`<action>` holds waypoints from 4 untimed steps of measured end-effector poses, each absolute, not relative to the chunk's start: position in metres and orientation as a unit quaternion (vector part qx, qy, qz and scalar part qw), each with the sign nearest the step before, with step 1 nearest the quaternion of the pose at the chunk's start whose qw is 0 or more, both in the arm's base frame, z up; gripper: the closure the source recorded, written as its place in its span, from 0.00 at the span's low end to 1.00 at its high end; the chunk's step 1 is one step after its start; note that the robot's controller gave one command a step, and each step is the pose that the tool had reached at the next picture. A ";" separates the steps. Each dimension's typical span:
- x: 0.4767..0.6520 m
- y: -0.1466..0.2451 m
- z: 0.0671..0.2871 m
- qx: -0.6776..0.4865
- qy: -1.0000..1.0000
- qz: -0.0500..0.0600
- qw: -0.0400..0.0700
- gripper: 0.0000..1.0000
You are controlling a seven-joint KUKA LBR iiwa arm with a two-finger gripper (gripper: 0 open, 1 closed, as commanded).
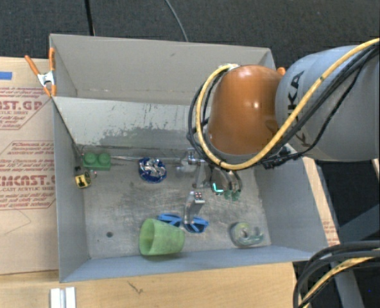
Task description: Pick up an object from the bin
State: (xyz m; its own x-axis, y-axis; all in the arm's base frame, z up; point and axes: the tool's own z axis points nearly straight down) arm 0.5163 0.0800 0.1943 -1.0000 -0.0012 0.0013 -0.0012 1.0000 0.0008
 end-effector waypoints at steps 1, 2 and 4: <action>0.479 0.066 0.176 -0.038 -0.999 0.000 0.002 0.00; 0.510 0.078 0.077 0.141 -0.990 -0.001 -0.002 0.00; 0.501 0.085 0.209 0.195 -0.981 0.000 -0.004 1.00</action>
Offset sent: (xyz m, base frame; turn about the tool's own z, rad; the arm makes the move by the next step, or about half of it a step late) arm -0.0357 -0.0142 -0.0167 0.0784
